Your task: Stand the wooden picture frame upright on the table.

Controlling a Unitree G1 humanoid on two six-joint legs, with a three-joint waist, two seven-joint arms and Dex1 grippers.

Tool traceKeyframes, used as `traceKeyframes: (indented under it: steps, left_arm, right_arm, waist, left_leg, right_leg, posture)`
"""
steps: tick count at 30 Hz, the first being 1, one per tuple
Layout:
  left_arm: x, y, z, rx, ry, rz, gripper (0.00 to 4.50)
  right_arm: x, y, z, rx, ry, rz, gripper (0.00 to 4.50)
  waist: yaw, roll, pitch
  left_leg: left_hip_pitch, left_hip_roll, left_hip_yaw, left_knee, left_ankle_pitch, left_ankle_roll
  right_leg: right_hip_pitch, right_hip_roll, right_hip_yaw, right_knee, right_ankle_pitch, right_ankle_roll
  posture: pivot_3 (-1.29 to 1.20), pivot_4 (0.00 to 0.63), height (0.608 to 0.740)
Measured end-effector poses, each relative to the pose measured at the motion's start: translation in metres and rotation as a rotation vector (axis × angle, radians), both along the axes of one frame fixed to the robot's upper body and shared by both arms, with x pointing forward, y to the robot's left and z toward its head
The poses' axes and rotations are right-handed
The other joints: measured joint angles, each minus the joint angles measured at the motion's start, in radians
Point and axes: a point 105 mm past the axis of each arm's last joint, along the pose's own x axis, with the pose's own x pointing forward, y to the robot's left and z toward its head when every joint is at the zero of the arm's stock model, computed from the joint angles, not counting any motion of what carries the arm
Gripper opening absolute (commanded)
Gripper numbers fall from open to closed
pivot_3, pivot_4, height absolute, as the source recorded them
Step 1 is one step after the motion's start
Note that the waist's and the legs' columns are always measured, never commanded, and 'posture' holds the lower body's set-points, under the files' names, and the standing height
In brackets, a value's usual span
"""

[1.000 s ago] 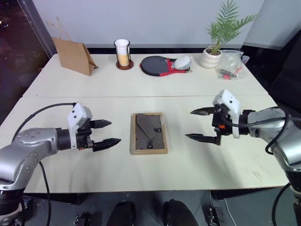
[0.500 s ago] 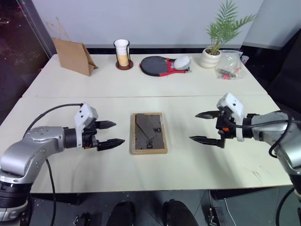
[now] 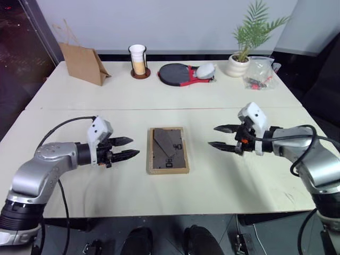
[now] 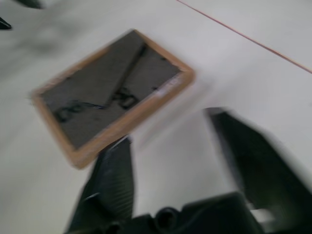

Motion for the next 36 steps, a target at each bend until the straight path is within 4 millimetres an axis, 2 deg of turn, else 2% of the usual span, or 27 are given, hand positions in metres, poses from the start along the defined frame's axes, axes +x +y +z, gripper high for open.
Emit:
traceKeyframes:
  steps: [2,3,8,12,15,20,28,36]
  left_arm:
    - [0.009,-0.002,-0.008,-0.003,-0.005,0.038,0.17]
    - [0.012,-0.005,-0.012,-0.001,-0.006,0.046,0.07]
    - [0.027,-0.012,-0.040,0.046,-0.004,0.101,0.07]
    - [0.031,-0.031,-0.059,0.045,0.021,0.076,0.07]
    - [0.030,-0.039,-0.065,0.037,0.035,0.062,0.07]
    - [0.026,-0.041,-0.065,0.041,0.047,0.053,0.07]
    - [0.005,-0.037,-0.067,0.070,0.083,0.018,0.07]
    - [0.008,-0.033,-0.068,0.084,0.073,0.032,0.07]
  right_arm:
    - [0.009,0.005,-0.010,0.007,0.004,-0.033,0.04]
    - [0.012,0.010,-0.016,0.003,0.004,-0.040,0.01]
    - [0.024,0.026,-0.044,-0.045,-0.014,-0.066,0.01]
    - [0.033,0.034,-0.070,-0.061,0.022,-0.103,0.01]
    - [0.032,0.045,-0.082,-0.048,0.053,-0.089,0.01]
    - [0.029,0.060,-0.085,-0.030,0.058,-0.050,0.01]
    - [0.015,0.079,-0.088,-0.023,0.094,0.008,0.01]
    - [0.003,0.091,-0.089,-0.055,0.104,0.054,0.01]
  waist:
    - [0.001,0.000,0.000]
    - [0.001,0.000,0.000]
    - [0.001,0.000,0.000]
    - [0.001,0.000,0.000]
    - [0.000,0.000,0.000]
    - [-0.002,0.000,-0.001]
    - [-0.005,0.000,-0.001]
    - [-0.004,0.000,-0.001]
  left_leg:
    - [0.000,0.000,0.000,0.001,0.000,0.000]
    - [0.000,0.000,0.000,0.001,0.000,0.000]
    - [-0.001,0.000,0.000,0.005,0.000,0.000]
    - [-0.001,0.000,0.000,0.008,-0.001,0.001]
    - [-0.001,0.000,-0.001,0.008,-0.001,0.001]
    - [0.000,0.001,-0.001,0.008,-0.001,0.002]
    - [0.000,0.002,-0.002,0.008,-0.001,0.002]
    - [0.001,0.002,-0.002,0.008,-0.001,0.002]
  right_leg:
    - [0.000,0.000,0.000,0.000,0.000,0.000]
    - [0.000,0.000,0.000,0.001,0.000,0.000]
    - [0.000,0.000,0.000,0.002,0.000,0.000]
    - [0.001,0.000,0.000,0.003,0.000,0.000]
    - [0.002,0.000,0.000,0.004,0.000,0.000]
    - [0.002,0.001,-0.001,0.004,0.000,0.000]
    - [0.003,0.001,-0.001,0.004,0.000,0.000]
    - [0.004,0.001,-0.001,0.004,0.000,0.000]
  posture:
    - [0.00,0.150,0.740]
    - [0.00,0.150,0.740]
    - [0.00,0.150,0.740]
    - [0.00,0.150,0.740]
    - [0.00,0.150,0.740]
    - [0.00,0.150,0.740]
    - [0.00,0.150,0.740]
    - [0.00,0.150,0.740]
